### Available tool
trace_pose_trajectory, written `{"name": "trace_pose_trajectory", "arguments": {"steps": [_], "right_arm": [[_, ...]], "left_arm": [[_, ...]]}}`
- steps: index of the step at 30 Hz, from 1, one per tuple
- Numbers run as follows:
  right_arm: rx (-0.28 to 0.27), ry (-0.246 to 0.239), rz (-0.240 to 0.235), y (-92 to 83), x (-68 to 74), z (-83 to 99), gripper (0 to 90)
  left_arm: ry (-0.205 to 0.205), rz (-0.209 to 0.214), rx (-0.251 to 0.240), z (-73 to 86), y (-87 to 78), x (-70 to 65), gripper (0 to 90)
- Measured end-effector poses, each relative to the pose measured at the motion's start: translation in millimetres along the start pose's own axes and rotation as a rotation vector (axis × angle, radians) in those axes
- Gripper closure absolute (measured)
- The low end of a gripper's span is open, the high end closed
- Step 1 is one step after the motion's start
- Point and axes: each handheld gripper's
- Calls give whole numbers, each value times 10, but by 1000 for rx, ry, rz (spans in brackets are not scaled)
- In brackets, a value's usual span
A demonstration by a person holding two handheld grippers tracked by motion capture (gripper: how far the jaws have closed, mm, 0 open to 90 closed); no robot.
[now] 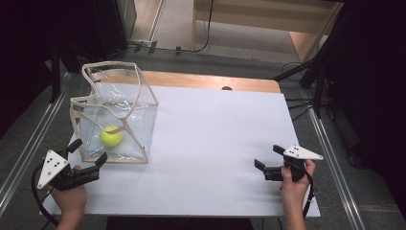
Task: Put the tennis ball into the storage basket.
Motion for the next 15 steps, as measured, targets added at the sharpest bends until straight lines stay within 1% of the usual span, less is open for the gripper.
{"name": "trace_pose_trajectory", "arguments": {"steps": [4,6,8,10,11,13,14,15], "right_arm": [[-6,-4,11,-25,-24,33,0],[-9,-2,8,-36,-29,42,0],[-19,7,24,-71,-39,72,0],[-24,3,30,-87,-50,85,0],[-36,21,32,-121,-65,112,0],[-40,21,35,-127,-70,120,0],[-44,33,38,-146,-79,135,0],[-44,33,38,-146,-79,135,0]], "left_arm": [[0,0,0,0,0,0,54],[0,0,-1,0,-1,1,54],[-2,1,-2,0,-1,4,53],[-6,-1,-1,0,-6,4,54],[-7,-1,-3,0,-7,6,54],[-8,-1,-4,-1,-7,7,54],[-8,0,-4,-1,-7,7,54],[-8,0,-4,-1,-7,7,54]]}}
Point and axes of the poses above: each handheld gripper's, and its own axes: y roughly forward along the jaws, z roughly out of its underside, x roughly to its left, and after that the axes turned 9 degrees about x, right-handed
